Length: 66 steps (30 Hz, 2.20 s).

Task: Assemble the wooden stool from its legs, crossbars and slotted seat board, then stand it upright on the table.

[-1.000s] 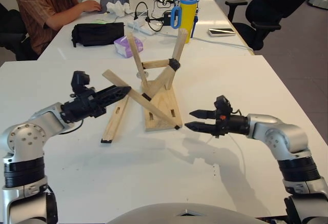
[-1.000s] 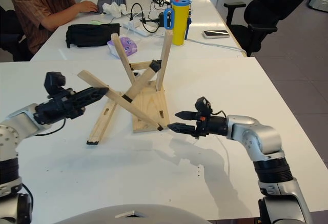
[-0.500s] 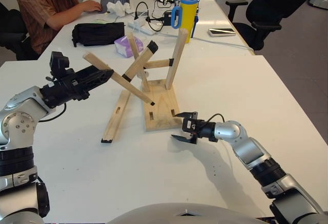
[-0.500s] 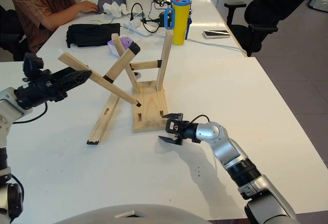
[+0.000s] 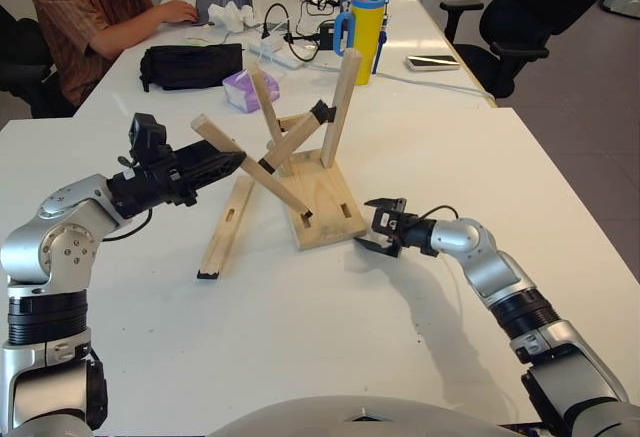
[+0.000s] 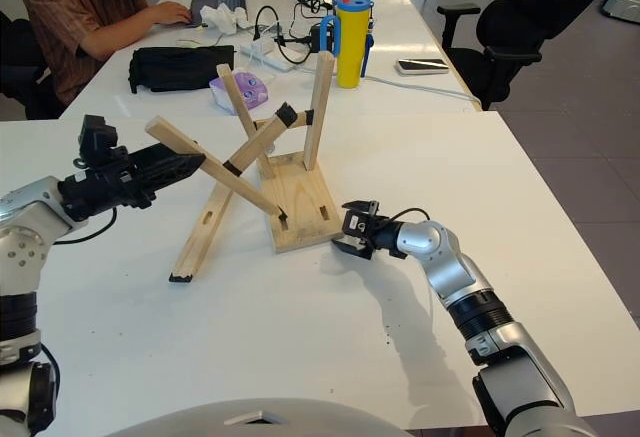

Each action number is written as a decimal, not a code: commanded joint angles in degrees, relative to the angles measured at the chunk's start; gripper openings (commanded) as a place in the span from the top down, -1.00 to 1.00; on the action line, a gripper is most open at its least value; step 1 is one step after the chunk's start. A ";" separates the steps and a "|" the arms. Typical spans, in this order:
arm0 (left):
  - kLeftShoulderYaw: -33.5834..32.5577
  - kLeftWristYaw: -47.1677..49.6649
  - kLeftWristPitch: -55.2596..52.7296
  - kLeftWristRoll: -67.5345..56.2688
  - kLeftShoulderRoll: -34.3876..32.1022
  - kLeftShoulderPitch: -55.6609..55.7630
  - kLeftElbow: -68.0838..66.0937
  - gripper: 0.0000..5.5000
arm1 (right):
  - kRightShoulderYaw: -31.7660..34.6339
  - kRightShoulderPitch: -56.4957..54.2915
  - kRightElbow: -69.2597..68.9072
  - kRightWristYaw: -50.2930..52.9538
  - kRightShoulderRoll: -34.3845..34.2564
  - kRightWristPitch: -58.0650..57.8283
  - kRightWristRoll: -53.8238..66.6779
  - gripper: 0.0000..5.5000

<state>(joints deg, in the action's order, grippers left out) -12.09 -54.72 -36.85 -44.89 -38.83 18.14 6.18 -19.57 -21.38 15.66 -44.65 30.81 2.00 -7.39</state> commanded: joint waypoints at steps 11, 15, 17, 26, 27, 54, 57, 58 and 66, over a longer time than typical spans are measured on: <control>5.36 -4.21 2.79 6.04 -0.15 7.20 -4.31 0.26 | 6.70 6.66 -14.16 -0.28 -10.87 -25.77 20.10 -0.49; 7.86 -7.33 2.86 8.19 -1.58 9.60 -6.09 0.26 | 6.52 6.41 -10.60 1.23 -12.14 -26.27 18.81 -0.49; 8.84 -8.63 3.12 9.38 -2.19 10.37 -6.84 0.26 | 6.46 6.00 -8.66 1.85 -12.75 -25.86 18.26 -0.49; 11.55 -9.48 7.08 15.47 -2.25 10.19 -8.81 0.26 | 4.75 7.19 -7.84 2.76 -13.53 -27.78 17.38 -0.49; 11.78 -9.40 7.59 16.01 -2.19 10.01 -8.87 0.26 | 4.48 7.32 -8.09 2.68 -13.45 -28.11 17.25 -0.49; 14.55 2.73 10.98 22.67 2.60 5.70 -7.78 -0.23 | 0.37 7.98 -7.91 5.44 -12.83 -35.77 15.12 -0.49; 10.85 3.10 8.40 21.70 -0.60 1.44 -3.49 -0.39 | 0.15 8.04 -7.73 6.23 -13.60 -36.97 15.36 -0.49; 9.27 4.26 7.92 22.14 -1.44 -0.87 -2.51 -0.41 | -0.10 8.12 -7.79 6.49 -14.07 -37.70 15.55 -0.49; 5.13 33.66 -7.74 28.26 11.35 -16.00 13.87 -0.85 | -2.63 14.60 -13.79 12.56 -19.13 -42.98 16.78 -0.49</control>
<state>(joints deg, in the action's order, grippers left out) -7.65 -27.58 -38.62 -17.82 -31.74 8.23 13.55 -18.54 -13.42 -1.04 -33.20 12.79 -33.82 9.54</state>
